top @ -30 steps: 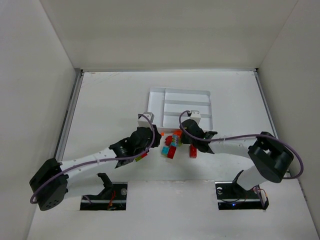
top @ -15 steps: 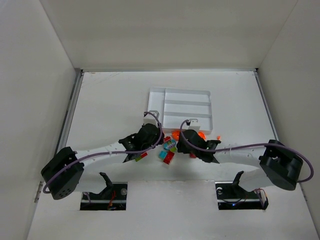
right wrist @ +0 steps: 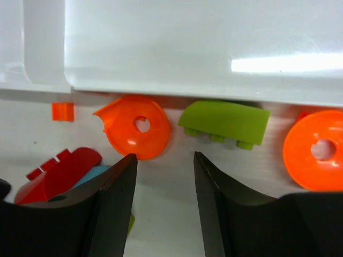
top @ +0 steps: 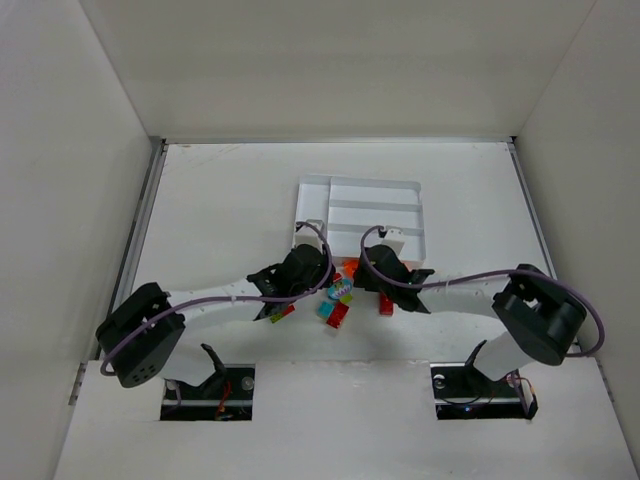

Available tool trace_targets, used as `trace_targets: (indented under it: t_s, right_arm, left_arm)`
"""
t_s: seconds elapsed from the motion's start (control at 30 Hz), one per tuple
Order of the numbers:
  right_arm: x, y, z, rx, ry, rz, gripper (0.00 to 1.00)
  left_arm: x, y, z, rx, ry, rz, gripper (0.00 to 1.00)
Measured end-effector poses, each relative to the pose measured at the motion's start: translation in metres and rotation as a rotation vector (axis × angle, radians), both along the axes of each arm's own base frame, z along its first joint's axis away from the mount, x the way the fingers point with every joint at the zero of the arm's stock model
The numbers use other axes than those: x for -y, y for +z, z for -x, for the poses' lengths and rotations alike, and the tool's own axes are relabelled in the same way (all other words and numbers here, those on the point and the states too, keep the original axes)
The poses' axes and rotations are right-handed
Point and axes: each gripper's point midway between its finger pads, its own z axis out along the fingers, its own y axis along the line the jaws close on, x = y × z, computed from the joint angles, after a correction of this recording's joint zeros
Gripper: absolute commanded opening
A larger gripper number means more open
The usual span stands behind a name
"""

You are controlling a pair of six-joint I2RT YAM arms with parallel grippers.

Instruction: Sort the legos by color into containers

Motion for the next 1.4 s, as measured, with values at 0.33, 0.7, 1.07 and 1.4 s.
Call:
trace_targets:
  t_s: [0.33, 0.7, 1.07, 1.4]
  right_arm:
    - [-0.009, 0.009, -0.018, 0.047, -0.030, -0.103, 0.50]
    - [-0.003, -0.004, -0.023, 0.015, -0.053, -0.108, 0.19]
    - [0.000, 0.042, -0.015, 0.090, -0.031, -0.189, 0.09]
    - [0.020, 0.108, -0.059, 0.232, -0.075, -0.196, 0.10]
  left_arm:
    - [0.008, -0.014, 0.006, -0.040, -0.021, 0.004, 0.27]
    - [0.003, -0.013, 0.029, -0.061, -0.025, 0.021, 0.40]
    - [-0.008, -0.016, 0.005, -0.026, 0.065, -0.066, 0.40]
    - [-0.012, -0.035, -0.013, -0.019, 0.107, -0.181, 0.39]
